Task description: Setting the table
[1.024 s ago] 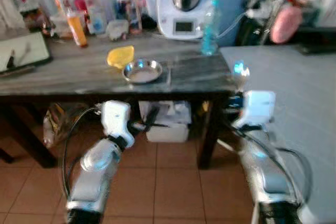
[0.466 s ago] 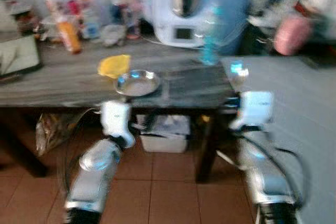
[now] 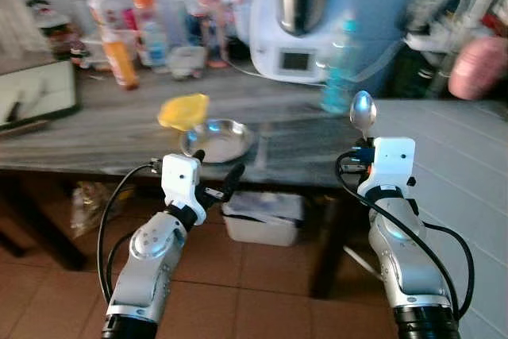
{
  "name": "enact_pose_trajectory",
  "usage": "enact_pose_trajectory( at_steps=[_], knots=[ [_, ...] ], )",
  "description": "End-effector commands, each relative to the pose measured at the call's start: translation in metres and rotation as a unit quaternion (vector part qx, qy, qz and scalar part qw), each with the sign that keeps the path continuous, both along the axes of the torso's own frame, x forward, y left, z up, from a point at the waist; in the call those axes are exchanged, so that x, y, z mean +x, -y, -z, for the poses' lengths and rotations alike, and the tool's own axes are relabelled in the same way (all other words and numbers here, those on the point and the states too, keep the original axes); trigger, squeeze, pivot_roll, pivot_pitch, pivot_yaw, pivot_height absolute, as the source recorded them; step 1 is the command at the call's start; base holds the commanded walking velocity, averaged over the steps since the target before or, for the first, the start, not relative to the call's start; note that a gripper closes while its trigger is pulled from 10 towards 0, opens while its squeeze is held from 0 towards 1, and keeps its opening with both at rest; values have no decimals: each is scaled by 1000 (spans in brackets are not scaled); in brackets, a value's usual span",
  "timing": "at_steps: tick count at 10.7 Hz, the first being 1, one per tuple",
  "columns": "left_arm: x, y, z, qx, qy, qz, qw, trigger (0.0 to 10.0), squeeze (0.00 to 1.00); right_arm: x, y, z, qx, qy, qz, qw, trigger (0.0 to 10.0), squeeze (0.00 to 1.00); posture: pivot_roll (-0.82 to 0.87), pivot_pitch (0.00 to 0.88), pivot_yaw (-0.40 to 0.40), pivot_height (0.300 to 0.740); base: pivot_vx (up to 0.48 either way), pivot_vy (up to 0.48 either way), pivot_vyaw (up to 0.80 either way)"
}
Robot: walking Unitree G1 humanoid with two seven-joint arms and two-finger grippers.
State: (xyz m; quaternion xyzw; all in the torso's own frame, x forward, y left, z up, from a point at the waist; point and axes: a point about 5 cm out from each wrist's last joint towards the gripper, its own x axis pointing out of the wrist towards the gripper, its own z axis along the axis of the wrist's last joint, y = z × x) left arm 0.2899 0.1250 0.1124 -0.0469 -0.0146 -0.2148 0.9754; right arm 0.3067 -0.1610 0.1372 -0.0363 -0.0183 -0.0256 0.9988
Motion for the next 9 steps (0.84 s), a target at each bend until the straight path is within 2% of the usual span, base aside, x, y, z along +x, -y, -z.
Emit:
enact_pose_trajectory(
  at_steps=[1,9],
  knots=[
    [2,-7,-3,8,4,-11,1000,10000,0,2,-8,-5,5,8,-13,1000,10000,0,33,0,29,740,345,0,0],
    [-1,-4,1,11,-4,-4,1000,10000,0,1,-7,-4,8,5,-8,1000,10000,0,32,0,30,740,336,0,0]
  ],
)
